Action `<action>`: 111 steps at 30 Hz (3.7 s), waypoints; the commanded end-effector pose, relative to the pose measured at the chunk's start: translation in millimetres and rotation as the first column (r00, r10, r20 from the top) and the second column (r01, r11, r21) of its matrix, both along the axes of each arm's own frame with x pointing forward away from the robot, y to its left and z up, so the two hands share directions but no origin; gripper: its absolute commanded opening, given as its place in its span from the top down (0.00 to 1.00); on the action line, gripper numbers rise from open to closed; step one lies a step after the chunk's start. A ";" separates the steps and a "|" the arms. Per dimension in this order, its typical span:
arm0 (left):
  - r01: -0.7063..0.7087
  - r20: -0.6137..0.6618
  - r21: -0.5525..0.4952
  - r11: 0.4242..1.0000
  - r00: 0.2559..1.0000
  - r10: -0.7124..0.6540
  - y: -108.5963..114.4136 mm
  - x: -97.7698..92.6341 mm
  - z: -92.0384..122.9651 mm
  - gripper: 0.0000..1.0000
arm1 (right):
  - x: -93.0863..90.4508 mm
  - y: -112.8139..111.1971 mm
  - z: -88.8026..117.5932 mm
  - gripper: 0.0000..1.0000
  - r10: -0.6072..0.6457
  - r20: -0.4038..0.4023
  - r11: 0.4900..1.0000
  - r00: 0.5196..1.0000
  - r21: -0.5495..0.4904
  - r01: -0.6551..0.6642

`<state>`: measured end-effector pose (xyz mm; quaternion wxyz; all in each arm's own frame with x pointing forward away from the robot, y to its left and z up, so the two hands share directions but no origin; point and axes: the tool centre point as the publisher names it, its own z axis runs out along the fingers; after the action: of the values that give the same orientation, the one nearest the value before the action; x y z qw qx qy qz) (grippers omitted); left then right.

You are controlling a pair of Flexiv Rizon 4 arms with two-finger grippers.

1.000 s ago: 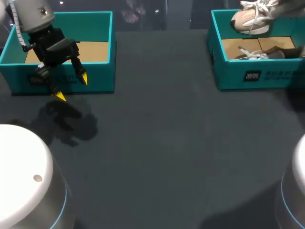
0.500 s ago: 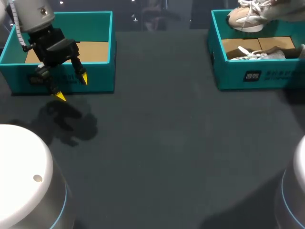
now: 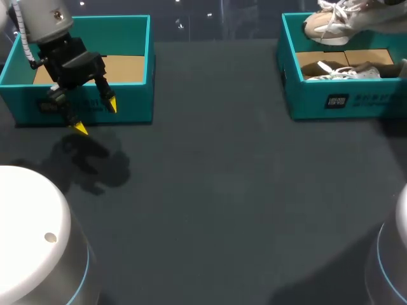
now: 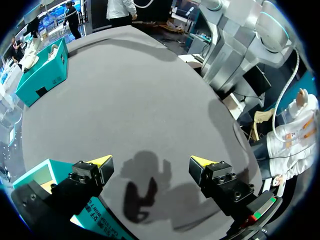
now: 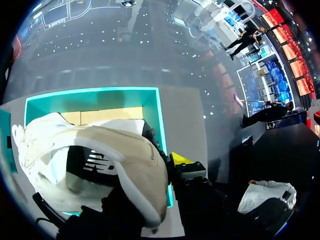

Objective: Take the shoe out of the shoebox, open the shoe tongue, remove and reinsert the insole, then place the shoe into the shoebox

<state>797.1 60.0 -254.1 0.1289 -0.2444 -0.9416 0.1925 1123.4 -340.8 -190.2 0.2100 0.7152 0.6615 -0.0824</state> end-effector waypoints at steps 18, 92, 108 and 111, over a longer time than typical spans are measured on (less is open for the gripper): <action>0.000 0.002 0.002 1.000 1.000 0.000 0.3 -0.6 -0.1 0.00 | 11.3 3.8 -46.0 1.00 -0.054 -0.005 0.998 0.999 -0.021 0.054; 0.000 0.002 0.002 1.000 1.000 0.000 0.3 -0.6 -0.1 0.00 | 48.4 2.5 -149.5 1.00 -0.042 -0.135 0.997 0.990 0.065 0.051; 0.000 0.002 0.002 1.000 1.000 0.000 0.3 -0.6 -0.1 0.00 | 50.7 5.5 -161.6 1.00 -0.019 -0.159 0.995 0.987 0.091 0.034; 0.000 0.002 0.002 1.000 1.000 0.000 0.3 -0.6 -0.1 0.00 | 50.7 5.7 -162.6 0.93 -0.013 -0.163 0.995 0.987 0.098 0.029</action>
<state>797.1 60.0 -254.1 0.1288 -0.2444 -0.9416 0.1925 1165.8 -335.9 -350.4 0.1251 0.7221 0.6723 -0.1048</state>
